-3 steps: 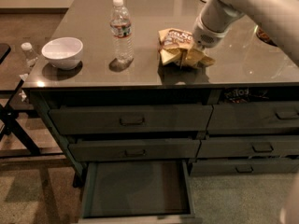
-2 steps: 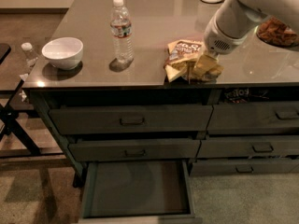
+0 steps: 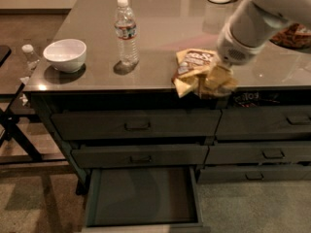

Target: Place brown chip bag into bottom drawer

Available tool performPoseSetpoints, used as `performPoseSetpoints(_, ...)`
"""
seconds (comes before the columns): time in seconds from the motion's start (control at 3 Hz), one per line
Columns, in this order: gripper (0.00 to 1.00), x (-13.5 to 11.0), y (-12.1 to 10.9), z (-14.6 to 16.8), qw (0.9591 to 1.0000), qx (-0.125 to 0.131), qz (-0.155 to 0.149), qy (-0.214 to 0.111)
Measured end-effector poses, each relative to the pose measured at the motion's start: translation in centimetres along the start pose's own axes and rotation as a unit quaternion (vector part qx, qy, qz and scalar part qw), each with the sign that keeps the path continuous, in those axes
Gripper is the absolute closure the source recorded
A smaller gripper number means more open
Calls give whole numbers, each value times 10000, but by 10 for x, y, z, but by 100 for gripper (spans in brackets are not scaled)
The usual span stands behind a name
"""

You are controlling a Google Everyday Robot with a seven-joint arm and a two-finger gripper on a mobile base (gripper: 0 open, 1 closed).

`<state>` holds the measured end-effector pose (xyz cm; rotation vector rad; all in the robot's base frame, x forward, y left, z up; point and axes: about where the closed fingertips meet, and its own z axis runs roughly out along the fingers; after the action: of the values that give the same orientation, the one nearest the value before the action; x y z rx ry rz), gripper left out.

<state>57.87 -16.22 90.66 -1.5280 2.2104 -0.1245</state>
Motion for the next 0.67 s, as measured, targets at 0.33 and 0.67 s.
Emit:
performPoseSetpoints(0.33, 100, 16, 42, -21, 9995, -230, 208, 90)
performPoseSetpoints(0.67, 100, 34, 85, -45, 9976, -504, 454, 150)
